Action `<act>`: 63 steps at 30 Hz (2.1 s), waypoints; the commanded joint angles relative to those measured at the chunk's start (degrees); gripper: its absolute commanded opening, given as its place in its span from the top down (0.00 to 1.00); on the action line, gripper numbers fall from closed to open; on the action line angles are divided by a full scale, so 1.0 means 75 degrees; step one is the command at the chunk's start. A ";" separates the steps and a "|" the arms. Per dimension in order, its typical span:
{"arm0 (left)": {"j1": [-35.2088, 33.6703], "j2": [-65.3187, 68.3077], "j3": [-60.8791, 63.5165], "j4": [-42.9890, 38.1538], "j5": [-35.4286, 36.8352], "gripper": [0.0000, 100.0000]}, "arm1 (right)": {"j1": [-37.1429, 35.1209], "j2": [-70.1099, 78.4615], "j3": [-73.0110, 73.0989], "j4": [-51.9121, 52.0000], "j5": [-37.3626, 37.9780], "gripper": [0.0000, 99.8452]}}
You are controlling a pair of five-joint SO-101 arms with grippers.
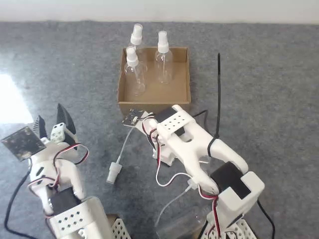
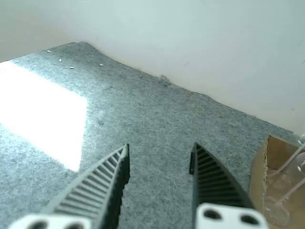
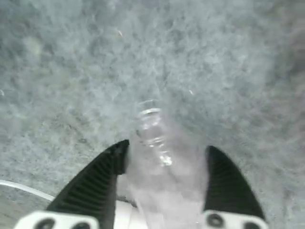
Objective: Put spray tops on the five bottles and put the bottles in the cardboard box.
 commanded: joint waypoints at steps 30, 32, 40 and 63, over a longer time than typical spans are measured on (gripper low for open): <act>0.0012 -0.0105 -0.0053 -0.0211 0.0059 0.80 | -0.0545 -0.5773 0.1793 -0.1295 -0.2215 0.91; 0.0012 -0.0105 -0.0053 -0.0211 0.0059 0.80 | -0.0568 -0.5796 0.1829 -0.1459 -0.2637 0.91; 0.0012 -0.0105 -0.0053 -0.0211 0.0059 0.80 | -0.0592 -0.5808 0.1969 -0.2127 -0.4372 0.91; -0.0023 -0.0105 -0.0053 -0.0211 0.0059 0.80 | -0.0604 -0.5878 0.4454 -0.6886 -0.5533 0.91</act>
